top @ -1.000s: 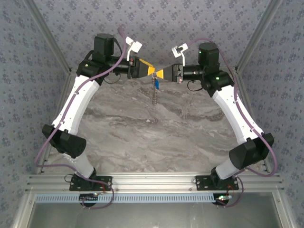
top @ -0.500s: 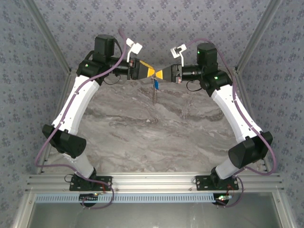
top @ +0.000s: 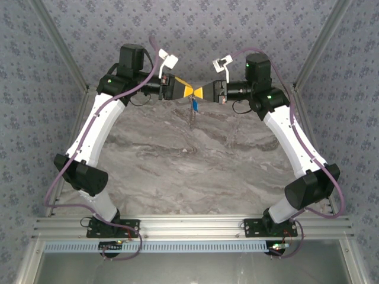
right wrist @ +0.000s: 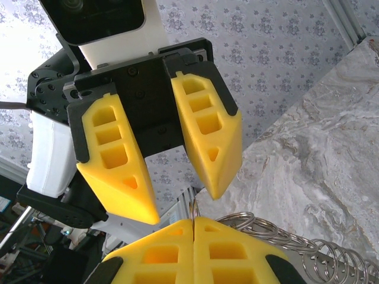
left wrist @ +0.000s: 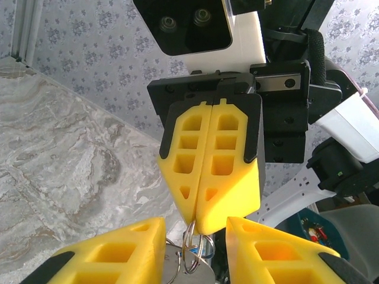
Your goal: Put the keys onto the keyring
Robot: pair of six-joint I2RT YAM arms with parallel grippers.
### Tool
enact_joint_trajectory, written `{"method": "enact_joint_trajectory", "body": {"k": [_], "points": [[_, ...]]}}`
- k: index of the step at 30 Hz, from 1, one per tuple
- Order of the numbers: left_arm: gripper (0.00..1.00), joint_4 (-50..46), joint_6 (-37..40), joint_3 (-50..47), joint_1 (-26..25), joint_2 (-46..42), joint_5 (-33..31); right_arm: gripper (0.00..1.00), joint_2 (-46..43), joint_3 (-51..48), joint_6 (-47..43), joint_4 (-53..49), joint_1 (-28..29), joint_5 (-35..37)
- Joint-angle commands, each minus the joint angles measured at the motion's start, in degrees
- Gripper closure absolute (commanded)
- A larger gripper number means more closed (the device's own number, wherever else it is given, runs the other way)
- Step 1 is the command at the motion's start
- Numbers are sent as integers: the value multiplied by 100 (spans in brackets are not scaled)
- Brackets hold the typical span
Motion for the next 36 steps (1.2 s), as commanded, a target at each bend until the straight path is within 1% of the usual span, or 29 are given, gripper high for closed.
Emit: {"method": "enact_joint_trajectory", "body": {"k": [1, 6, 16, 19, 20, 21, 24, 25, 29, 32, 36], "points": [[72, -68, 110, -21, -60, 56, 234, 100, -7, 233, 64, 185, 15, -94], [78, -55, 106, -14, -69, 74, 260, 100, 11, 224, 133, 269, 17, -121], [99, 27, 85, -12, -103, 91, 271, 100, 32, 207, 221, 387, 16, -98], [100, 50, 33, -21, -121, 78, 247, 100, 35, 189, 285, 448, 23, -77], [100, 222, -6, -29, -127, 67, 208, 100, 7, 184, 305, 447, -4, -35], [100, 282, -41, -34, -130, 54, 139, 91, -34, 139, 366, 513, -42, 0], [100, 621, -206, -143, -121, -72, -115, 69, -266, -212, 804, 1138, -288, 124], [100, 806, -303, -226, -122, -129, -206, 65, -344, -353, 1037, 1318, -370, 154], [100, 1623, -694, -647, -111, -392, -530, 60, -736, -965, 1574, 2068, -601, 432], [100, 2060, -929, -840, -115, -526, -710, 55, -934, -1273, 1719, 2326, -624, 597], [100, 2613, -1259, -1009, -122, -642, -796, 50, -1087, -1587, 1821, 2561, -594, 695]]}}
